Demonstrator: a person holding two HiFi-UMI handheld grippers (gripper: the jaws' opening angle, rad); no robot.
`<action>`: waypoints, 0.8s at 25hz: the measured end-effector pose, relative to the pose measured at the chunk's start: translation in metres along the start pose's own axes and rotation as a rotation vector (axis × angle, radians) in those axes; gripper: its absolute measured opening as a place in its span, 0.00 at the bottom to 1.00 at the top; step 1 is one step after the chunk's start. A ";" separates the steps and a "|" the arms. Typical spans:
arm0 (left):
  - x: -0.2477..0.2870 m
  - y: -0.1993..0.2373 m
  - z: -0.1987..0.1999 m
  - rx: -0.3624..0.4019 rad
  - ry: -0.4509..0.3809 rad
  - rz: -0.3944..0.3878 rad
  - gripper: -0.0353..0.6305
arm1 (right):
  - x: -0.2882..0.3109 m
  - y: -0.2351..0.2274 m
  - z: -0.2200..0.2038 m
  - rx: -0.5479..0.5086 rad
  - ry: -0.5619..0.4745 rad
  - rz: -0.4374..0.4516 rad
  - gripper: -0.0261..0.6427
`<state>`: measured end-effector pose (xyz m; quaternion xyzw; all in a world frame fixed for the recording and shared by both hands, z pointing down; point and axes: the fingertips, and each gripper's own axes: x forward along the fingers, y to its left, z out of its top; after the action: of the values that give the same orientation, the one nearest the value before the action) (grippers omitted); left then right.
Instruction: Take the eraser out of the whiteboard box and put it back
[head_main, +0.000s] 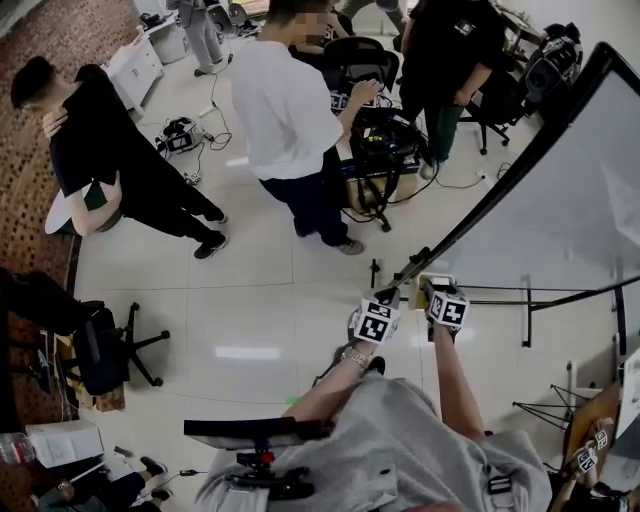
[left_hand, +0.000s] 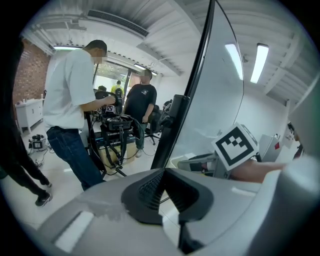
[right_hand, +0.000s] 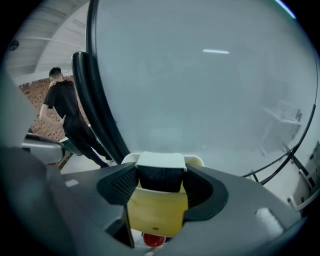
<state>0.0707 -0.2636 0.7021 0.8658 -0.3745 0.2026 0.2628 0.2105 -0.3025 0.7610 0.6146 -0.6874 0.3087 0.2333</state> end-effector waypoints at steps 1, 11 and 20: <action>-0.001 0.001 0.001 -0.002 -0.002 0.000 0.06 | -0.003 0.001 0.002 0.007 -0.004 0.005 0.46; -0.003 -0.015 -0.022 -0.030 0.019 -0.008 0.06 | -0.075 0.011 0.029 0.069 -0.237 0.012 0.32; -0.031 -0.081 -0.056 -0.029 0.003 0.101 0.06 | -0.119 0.042 -0.046 -0.010 -0.078 0.259 0.04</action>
<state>0.1041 -0.1656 0.7044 0.8416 -0.4204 0.2112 0.2654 0.1821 -0.1846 0.7042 0.5312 -0.7711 0.3085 0.1677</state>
